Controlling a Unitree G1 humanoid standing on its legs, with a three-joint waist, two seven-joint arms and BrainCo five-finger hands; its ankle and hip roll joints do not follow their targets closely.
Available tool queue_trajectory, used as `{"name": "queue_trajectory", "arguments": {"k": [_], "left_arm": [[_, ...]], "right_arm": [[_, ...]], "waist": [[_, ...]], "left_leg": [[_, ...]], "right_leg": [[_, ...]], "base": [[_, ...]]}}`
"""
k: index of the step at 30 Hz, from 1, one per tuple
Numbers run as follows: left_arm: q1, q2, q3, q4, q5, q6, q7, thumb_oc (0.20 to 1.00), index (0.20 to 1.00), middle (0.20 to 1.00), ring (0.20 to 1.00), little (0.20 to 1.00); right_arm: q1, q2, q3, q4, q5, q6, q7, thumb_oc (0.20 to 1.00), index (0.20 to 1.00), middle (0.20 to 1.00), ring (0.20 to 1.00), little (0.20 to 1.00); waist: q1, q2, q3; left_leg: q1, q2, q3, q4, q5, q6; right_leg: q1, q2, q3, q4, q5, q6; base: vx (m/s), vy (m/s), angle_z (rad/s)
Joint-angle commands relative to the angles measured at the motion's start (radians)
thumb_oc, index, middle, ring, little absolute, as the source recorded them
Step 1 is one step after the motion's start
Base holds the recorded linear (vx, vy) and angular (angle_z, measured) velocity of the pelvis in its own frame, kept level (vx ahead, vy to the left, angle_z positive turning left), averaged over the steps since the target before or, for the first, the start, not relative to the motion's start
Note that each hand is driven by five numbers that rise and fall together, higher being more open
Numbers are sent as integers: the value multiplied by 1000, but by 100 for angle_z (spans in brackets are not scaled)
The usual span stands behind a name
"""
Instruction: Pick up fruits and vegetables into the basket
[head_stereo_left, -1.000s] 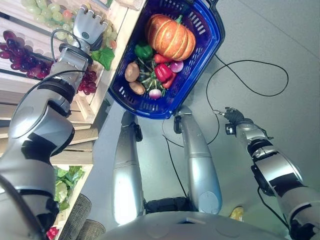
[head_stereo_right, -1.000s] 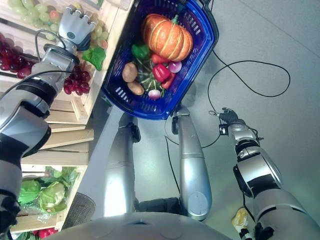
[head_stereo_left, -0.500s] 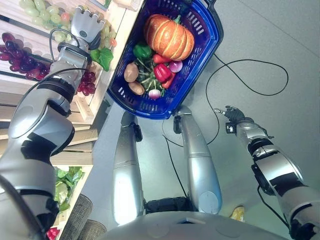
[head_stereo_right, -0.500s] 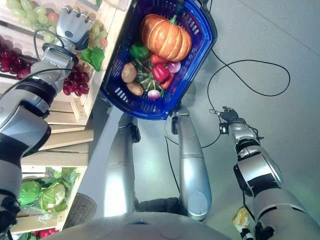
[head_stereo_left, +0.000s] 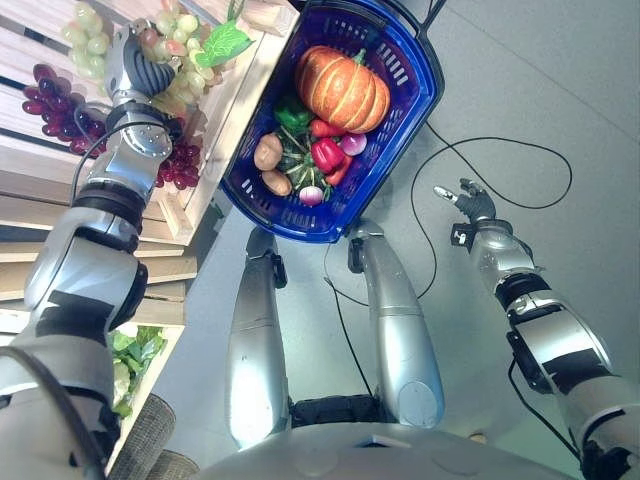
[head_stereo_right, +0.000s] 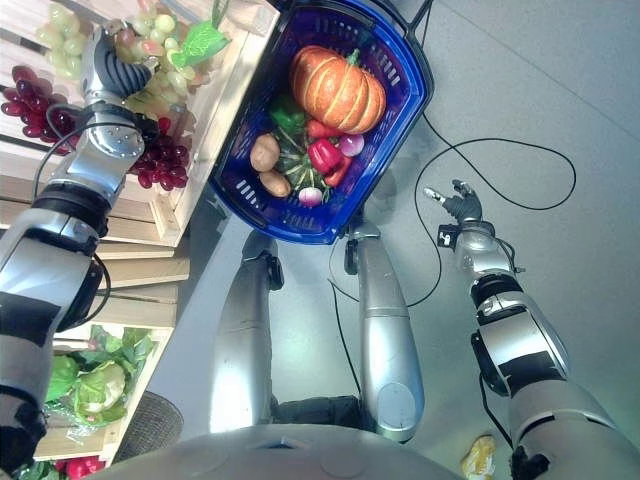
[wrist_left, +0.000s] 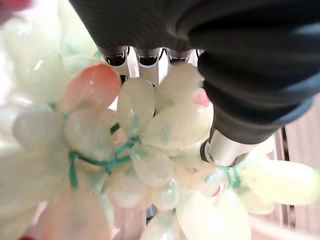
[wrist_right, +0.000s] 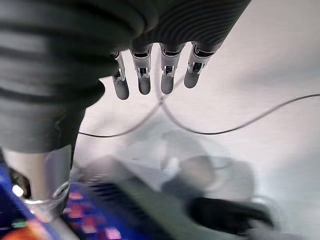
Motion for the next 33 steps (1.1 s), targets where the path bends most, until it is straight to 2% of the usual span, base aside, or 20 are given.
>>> {"name": "queue_trajectory", "arguments": {"k": [1,4,7,8,11,12,13,16,22,28,33], "left_arm": [[27,29,108,-26,-102,-70,-5,200,200,200,200,200],[44,26,142,-69,-209,-111,-39,200,200,200,200,200],[79,14,178,-149,-317,-168,-77,200,200,200,200,200],[81,13,181,-154,-325,-173,-78,200,200,200,200,200],[129,-11,219,-243,-431,-243,-127,200,200,200,200,200],[129,-11,219,-243,-431,-243,-127,200,200,200,200,200],[152,-28,235,-278,-482,-284,-161,200,200,200,200,200],[194,-69,274,-350,-543,-333,-235,200,200,200,200,200],[264,-168,333,-525,-639,-398,-382,200,200,200,200,200],[301,-223,343,-646,-631,-403,-432,200,200,200,200,200],[326,-240,347,-729,-686,-393,-482,200,200,200,200,200]], "right_arm": [[72,-15,-34,-53,16,-27,-39,1000,1000,1000,1000,1000],[76,-20,-35,-103,20,-40,-49,1000,1000,1000,1000,1000],[101,-21,-41,-195,31,-81,-63,1000,1000,1000,1000,1000],[103,-21,-40,-204,30,-80,-67,1000,1000,1000,1000,1000],[138,-10,-38,-343,15,-121,-100,1000,1000,1000,1000,1000],[138,-10,-38,-343,15,-121,-100,1000,1000,1000,1000,1000],[151,3,-37,-406,-4,-148,-111,1000,1000,1000,1000,1000],[161,23,-48,-516,-60,-146,-124,1000,1000,1000,1000,1000],[188,71,-61,-704,-181,-150,-125,1000,1000,1000,1000,1000],[188,86,-62,-802,-230,-119,-106,1000,1000,1000,1000,1000],[195,89,-55,-850,-270,-103,-93,1000,1000,1000,1000,1000]], "waist": [[21,-3,-39],[24,-3,-39],[26,-3,-39],[26,-3,-39],[28,-6,-39],[28,-6,-39],[28,-8,-39],[29,-6,-39],[35,8,-39],[40,20,-39],[41,26,-39]], "left_leg": [[24,-28,11,104,-133,1],[29,-26,13,102,-134,1],[33,-26,14,101,-136,2],[34,-26,14,101,-136,2],[35,-31,13,101,-140,4],[35,-31,13,101,-140,4],[33,-33,11,104,-142,5],[40,-37,13,96,-144,6],[49,-43,21,89,-147,10],[59,-48,26,80,-145,13],[64,-48,32,80,-144,15]], "right_leg": [[87,12,23,-101,31,79],[91,9,18,-96,25,76],[96,7,13,-91,19,75],[97,7,13,-91,19,75],[97,5,8,-89,18,75],[97,5,8,-89,18,75],[96,5,8,-88,18,75],[101,4,8,-90,13,77],[110,-6,5,-87,2,80],[121,-15,1,-90,-2,81],[127,-20,0,-90,-4,81]], "base": [[0,0,0],[-2,12,5],[11,0,4],[11,-12,5],[10,-13,7],[8,-7,6],[5,-3,3],[0,0,0],[10,18,0],[0,0,0],[14,16,-4]]}}
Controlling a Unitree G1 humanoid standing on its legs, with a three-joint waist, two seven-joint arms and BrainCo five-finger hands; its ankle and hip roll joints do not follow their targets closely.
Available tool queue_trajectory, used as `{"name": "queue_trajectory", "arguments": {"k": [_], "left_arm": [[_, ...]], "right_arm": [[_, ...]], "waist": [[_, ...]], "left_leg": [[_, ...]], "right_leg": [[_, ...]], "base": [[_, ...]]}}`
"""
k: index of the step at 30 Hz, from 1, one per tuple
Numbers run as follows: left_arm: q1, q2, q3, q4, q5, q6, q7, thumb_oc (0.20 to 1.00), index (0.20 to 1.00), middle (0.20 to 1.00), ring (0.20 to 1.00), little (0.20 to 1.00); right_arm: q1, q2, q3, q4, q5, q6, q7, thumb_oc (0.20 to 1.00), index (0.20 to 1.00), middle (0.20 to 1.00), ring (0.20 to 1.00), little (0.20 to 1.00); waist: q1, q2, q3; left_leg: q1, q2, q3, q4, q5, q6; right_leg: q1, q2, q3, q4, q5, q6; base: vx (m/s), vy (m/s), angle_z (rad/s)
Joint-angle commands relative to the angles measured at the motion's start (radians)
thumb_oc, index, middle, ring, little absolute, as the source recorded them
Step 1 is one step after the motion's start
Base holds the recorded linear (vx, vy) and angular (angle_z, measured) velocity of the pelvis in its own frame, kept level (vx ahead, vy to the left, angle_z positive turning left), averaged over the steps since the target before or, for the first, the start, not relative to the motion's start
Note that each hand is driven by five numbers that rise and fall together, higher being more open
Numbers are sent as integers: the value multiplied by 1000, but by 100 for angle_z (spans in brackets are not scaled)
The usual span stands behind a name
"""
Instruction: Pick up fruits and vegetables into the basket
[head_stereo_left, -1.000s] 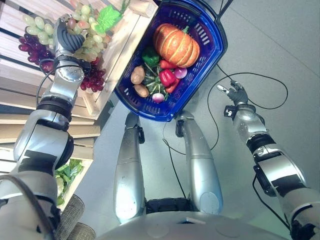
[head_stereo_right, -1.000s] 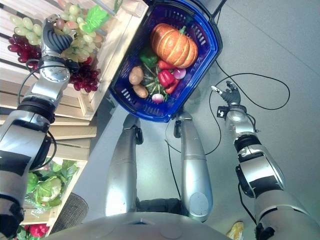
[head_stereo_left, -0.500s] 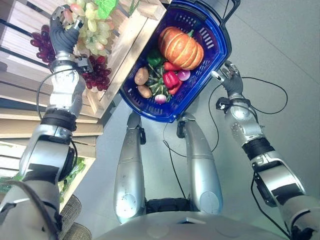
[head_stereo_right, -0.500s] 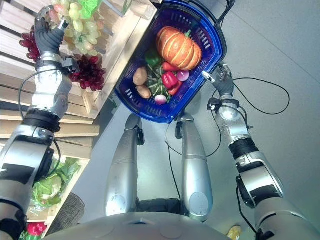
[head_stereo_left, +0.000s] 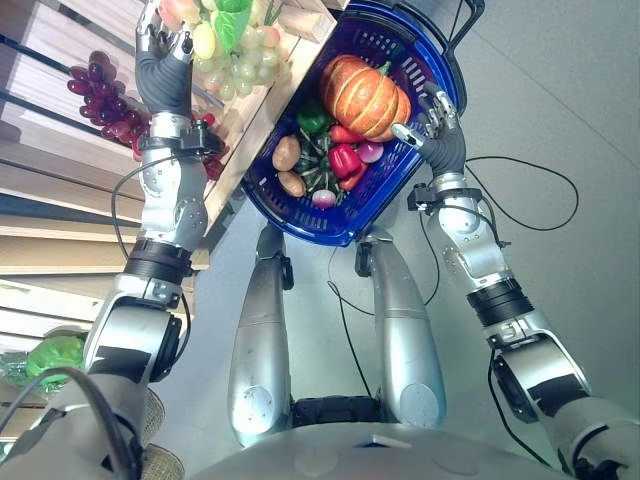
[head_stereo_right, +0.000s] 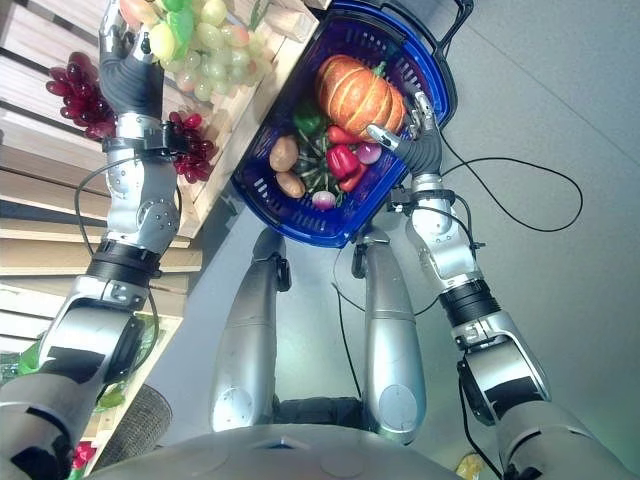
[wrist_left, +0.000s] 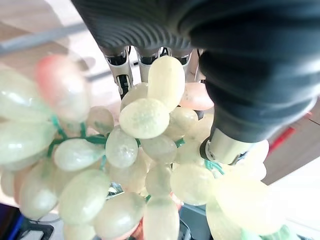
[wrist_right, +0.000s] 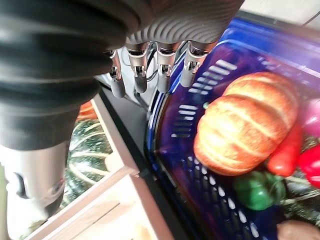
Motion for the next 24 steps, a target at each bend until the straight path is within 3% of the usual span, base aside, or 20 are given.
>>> {"name": "queue_trajectory", "arguments": {"k": [1,13,24], "left_arm": [[4,-32,55,-117,-60,-90,-62,200,200,200,200,200],[25,-70,33,-303,-148,-40,-169,200,200,200,200,200],[9,-97,-28,-449,-158,58,-218,200,200,200,200,200]], "right_arm": [[43,-17,-21,-106,-59,-18,13,1000,1000,1000,1000,1000],[25,-18,9,-161,-89,-44,26,1000,1000,1000,1000,1000],[-60,-13,73,-235,-124,-11,42,1000,1000,1000,1000,1000]], "waist": [[12,27,-39],[21,30,-39],[35,37,-39]], "left_leg": [[5,-19,25,134,-159,4],[24,-25,32,125,-155,9],[37,-37,31,112,-148,16]], "right_leg": [[91,8,-3,-91,3,89],[116,-2,-11,-108,12,89],[134,-11,-21,-128,25,87]], "base": [[22,27,-3],[0,0,0],[0,0,0]]}}
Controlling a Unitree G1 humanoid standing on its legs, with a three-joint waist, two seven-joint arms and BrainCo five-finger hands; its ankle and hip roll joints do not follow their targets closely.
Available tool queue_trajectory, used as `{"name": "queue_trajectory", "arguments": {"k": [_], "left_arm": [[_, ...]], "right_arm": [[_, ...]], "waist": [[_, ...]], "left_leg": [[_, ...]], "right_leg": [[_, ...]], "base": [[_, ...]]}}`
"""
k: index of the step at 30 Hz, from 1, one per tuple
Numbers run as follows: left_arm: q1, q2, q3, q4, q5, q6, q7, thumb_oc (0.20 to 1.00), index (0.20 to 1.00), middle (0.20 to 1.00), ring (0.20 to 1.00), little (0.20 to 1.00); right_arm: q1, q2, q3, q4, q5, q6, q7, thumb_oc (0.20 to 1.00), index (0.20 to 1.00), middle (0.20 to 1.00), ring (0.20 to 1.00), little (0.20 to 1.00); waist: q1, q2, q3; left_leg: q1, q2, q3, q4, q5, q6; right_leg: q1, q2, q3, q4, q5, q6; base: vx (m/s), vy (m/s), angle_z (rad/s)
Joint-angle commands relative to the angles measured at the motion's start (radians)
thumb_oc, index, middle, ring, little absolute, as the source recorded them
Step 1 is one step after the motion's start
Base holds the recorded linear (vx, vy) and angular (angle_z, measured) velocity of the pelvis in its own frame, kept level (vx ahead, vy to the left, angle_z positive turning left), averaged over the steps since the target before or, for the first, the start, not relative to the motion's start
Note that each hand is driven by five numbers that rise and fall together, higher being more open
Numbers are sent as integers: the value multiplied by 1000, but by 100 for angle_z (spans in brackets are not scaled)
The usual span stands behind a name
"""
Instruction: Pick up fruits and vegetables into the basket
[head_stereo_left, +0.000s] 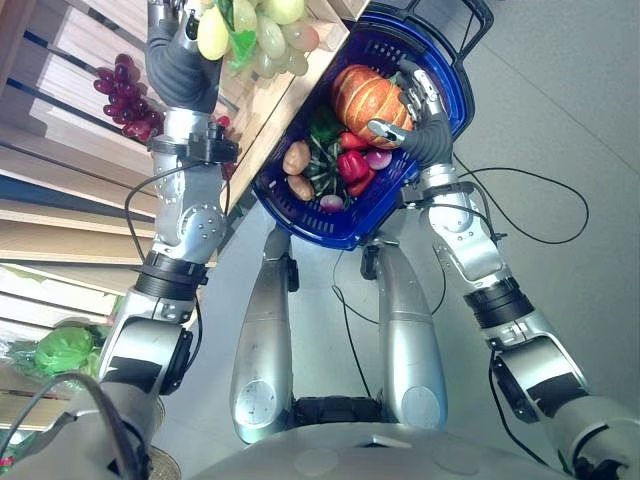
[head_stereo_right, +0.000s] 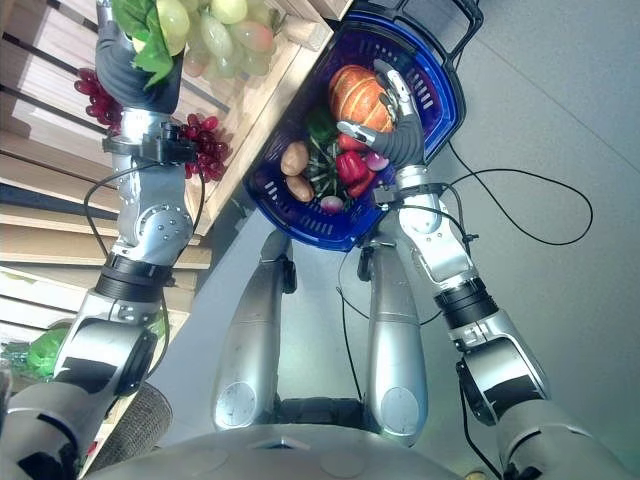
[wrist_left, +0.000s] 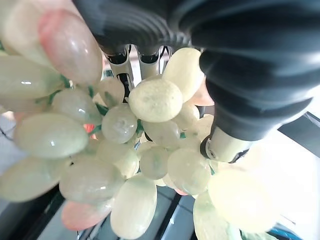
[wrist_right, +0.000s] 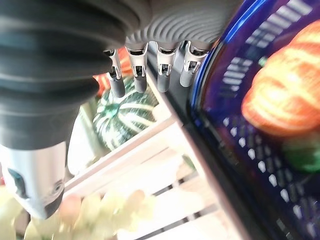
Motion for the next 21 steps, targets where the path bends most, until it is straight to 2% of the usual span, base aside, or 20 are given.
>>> {"name": "queue_trajectory", "arguments": {"k": [1,14,21], "left_arm": [[-37,-31,-16,-130,-23,-4,-53,200,200,200,200,200],[-63,-62,-101,-196,-77,108,-145,200,200,200,200,200],[-83,-80,-140,-214,-98,136,-175,200,200,200,200,200]], "right_arm": [[-16,-11,7,-104,-23,-32,5,1000,1000,1000,1000,1000],[-132,5,78,-115,-30,-2,-3,1000,1000,1000,1000,1000],[-175,21,106,-101,-13,21,1,1000,1000,1000,1000,1000]], "waist": [[-7,36,-40],[11,41,-40],[16,41,-40]], "left_leg": [[9,-35,28,117,-146,19],[15,-43,24,111,-138,25],[20,-48,21,108,-135,28]], "right_leg": [[121,-5,-22,-155,39,98],[130,-12,-36,-170,55,99],[137,-14,-42,-177,63,100]], "base": [[0,0,0],[-4,-6,1],[-1,-5,2]]}}
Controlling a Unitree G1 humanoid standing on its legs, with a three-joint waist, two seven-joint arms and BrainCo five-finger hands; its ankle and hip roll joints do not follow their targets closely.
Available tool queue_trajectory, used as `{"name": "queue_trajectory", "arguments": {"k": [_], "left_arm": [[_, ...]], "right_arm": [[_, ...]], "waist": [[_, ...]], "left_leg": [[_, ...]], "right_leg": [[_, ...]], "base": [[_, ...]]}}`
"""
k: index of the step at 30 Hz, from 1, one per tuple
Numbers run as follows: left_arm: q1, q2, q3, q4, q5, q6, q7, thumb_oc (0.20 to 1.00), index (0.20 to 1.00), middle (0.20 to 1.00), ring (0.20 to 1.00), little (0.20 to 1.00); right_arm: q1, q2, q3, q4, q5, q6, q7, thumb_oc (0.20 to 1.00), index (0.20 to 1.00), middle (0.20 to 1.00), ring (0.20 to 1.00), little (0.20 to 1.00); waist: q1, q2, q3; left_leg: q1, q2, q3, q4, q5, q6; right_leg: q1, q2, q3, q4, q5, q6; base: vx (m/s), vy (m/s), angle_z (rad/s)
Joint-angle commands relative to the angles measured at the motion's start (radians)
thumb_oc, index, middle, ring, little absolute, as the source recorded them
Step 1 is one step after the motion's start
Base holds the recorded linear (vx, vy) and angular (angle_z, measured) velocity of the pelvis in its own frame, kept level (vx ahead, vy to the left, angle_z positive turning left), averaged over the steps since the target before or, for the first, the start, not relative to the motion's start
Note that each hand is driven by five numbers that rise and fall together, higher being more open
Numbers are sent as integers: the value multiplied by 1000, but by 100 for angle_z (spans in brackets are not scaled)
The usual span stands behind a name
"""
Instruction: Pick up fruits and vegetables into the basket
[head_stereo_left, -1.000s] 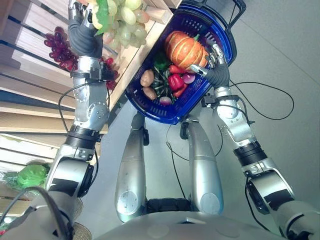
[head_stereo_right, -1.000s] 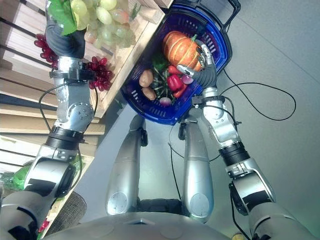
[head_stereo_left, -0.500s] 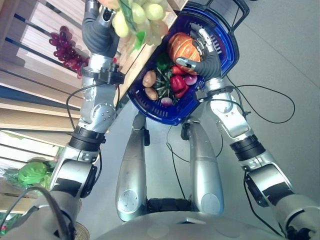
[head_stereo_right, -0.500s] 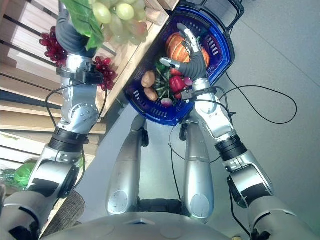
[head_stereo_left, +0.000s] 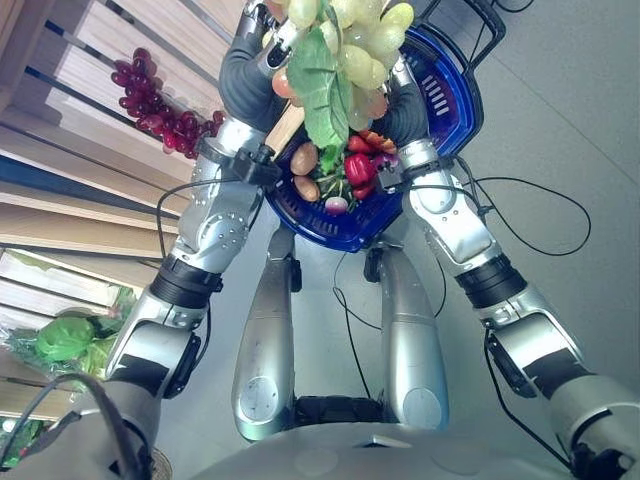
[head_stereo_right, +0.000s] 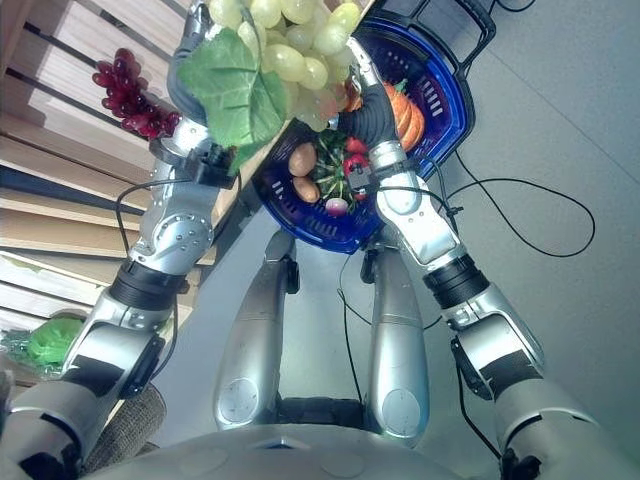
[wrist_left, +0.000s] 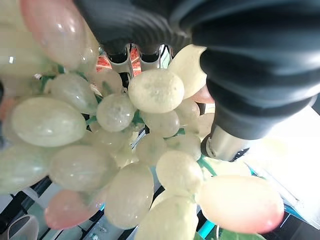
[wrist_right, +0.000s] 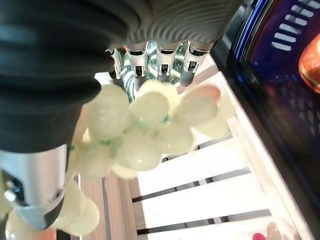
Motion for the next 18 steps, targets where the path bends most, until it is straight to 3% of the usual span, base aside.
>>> {"name": "queue_trajectory", "arguments": {"k": [1,12,13,14,18], "left_arm": [[-78,-58,-29,-123,-38,-18,-61,200,200,200,200,200],[-98,-83,-79,-151,-60,20,-82,200,200,200,200,200],[-101,-83,-85,-152,-63,25,-78,200,200,200,200,200],[-103,-85,-88,-152,-62,28,-74,200,200,200,200,200],[-105,-87,-94,-140,-68,24,-72,200,200,200,200,200]], "right_arm": [[-57,21,19,-94,-6,-20,5,1000,1000,1000,1000,1000],[-101,45,58,-70,29,-5,15,1000,1000,1000,1000,1000],[-104,48,60,-70,29,-5,8,674,674,674,674,674],[-109,50,61,-69,33,-7,6,200,200,200,200,200],[-117,50,62,-72,46,-10,-3,200,200,200,200,200]], "waist": [[-12,37,-42],[-4,39,-42],[-4,39,-42],[-4,39,-42],[-5,39,-42]], "left_leg": [[1,-45,37,121,-145,32],[6,-56,31,113,-139,36],[6,-56,31,113,-138,36],[5,-56,31,113,-138,36],[3,-58,32,114,-137,37]], "right_leg": [[115,-10,-23,-181,69,102],[122,-14,-35,-192,79,103],[122,-15,-35,-193,80,103],[122,-15,-36,-193,81,103],[119,-14,-36,-193,83,103]], "base": [[-6,-10,6],[-1,-8,3],[0,0,0],[0,0,0],[0,0,0]]}}
